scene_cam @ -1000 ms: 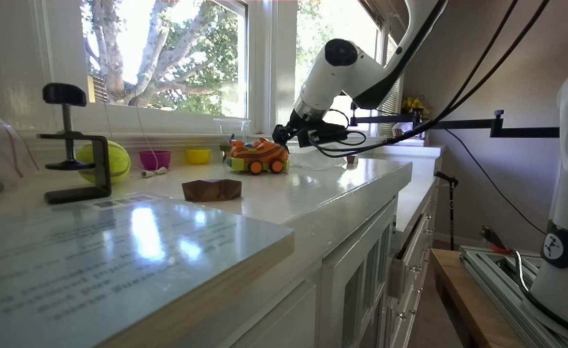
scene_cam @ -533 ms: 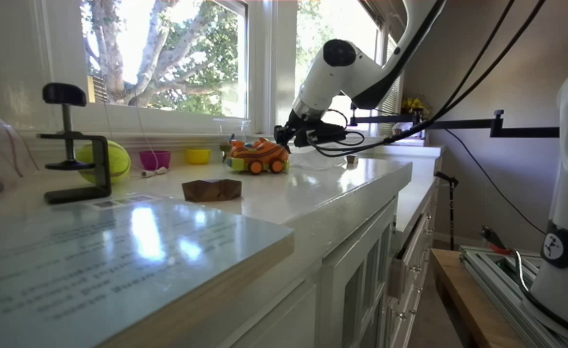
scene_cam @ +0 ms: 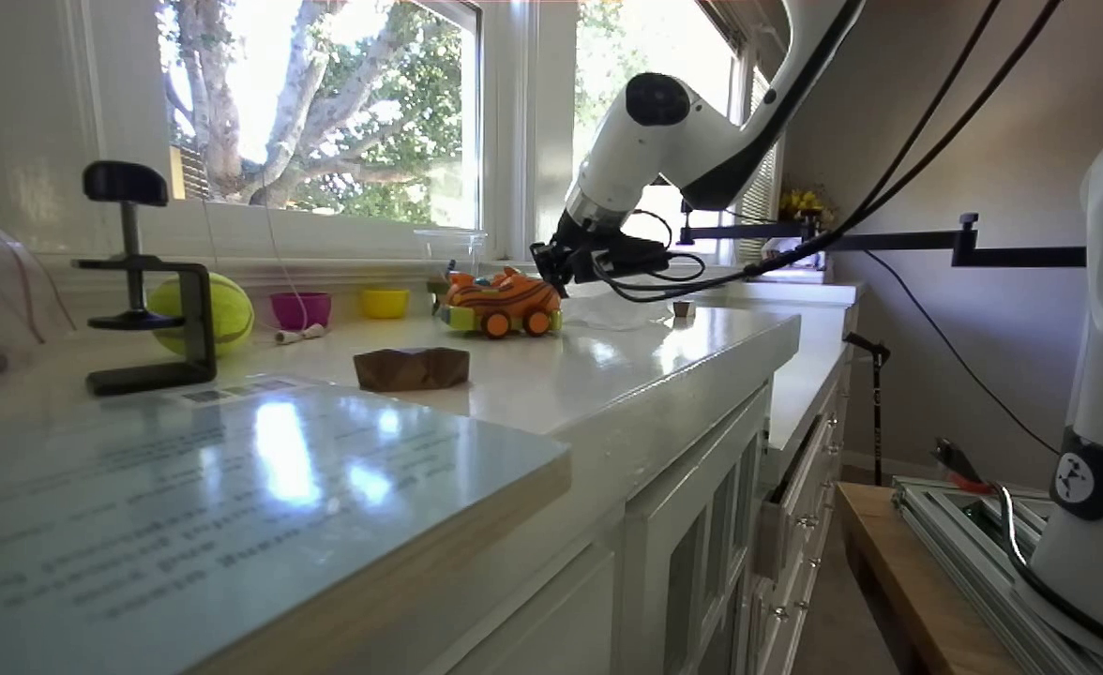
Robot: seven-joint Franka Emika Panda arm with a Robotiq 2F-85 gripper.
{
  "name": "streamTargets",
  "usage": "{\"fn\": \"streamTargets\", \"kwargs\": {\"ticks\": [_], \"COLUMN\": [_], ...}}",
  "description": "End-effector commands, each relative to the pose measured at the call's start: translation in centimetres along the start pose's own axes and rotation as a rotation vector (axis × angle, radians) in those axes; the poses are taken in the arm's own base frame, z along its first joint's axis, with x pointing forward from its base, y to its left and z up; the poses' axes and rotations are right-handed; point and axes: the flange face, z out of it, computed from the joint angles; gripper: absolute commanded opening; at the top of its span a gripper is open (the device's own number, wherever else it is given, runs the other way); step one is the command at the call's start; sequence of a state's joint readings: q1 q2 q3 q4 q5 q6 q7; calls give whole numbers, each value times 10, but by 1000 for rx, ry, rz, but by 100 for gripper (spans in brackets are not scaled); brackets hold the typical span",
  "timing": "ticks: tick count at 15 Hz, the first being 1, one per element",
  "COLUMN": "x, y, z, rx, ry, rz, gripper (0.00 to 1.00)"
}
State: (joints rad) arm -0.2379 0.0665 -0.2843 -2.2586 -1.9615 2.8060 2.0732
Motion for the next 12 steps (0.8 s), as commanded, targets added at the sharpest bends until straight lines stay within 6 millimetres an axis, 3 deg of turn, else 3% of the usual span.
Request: {"fn": "streamTargets", "kwargs": {"ticks": [1, 7, 12], "x": [13, 22, 47], "y": [-3, -7, -23], "z": [-10, -15, -39], "rx": [5, 7, 33], "ry": [19, 21, 35], "rz": [9, 14, 1], "gripper": [7, 7, 7]}}
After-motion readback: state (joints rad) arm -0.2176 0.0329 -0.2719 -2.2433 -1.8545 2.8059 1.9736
